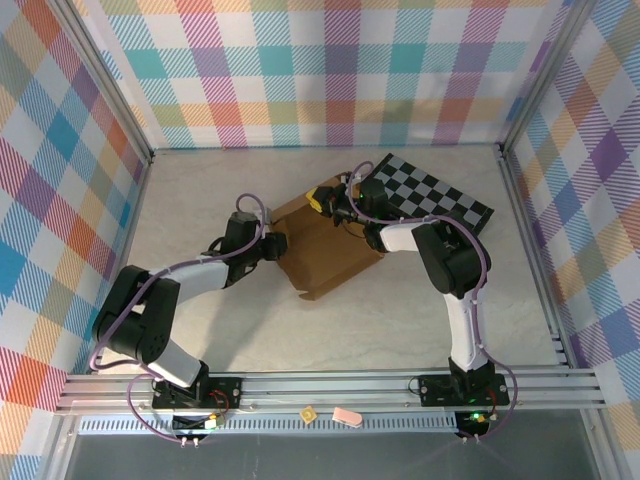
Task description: Fold the paper box
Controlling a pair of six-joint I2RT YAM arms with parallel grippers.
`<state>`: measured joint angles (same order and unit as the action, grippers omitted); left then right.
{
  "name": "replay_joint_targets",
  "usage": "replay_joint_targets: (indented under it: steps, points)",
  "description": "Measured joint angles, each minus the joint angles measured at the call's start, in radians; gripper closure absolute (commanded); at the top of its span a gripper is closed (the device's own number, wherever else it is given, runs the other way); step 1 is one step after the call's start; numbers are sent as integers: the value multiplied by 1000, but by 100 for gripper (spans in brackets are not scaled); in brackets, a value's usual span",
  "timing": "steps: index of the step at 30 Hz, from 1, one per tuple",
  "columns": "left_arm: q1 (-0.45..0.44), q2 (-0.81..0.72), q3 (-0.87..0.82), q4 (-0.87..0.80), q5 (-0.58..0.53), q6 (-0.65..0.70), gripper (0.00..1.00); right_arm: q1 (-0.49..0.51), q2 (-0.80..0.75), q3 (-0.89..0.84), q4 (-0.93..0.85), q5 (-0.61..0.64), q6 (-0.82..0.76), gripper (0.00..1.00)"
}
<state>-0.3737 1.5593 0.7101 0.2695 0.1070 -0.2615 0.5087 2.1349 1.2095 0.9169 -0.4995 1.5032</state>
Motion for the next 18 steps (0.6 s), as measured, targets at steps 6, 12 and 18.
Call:
replay_joint_targets:
  steps: [6, 12, 18]
  points:
    - [-23, 38, 39, -1, -89, -20, 70, 2, 0, 0, 3, 37, 0, 100]
    - [-43, 58, 59, -1, -167, -43, 87, 2, 0, 0, 3, 61, 0, 100]
    - [-63, 97, 98, -5, -255, -67, 100, 2, 0, 2, 3, 105, 0, 100]
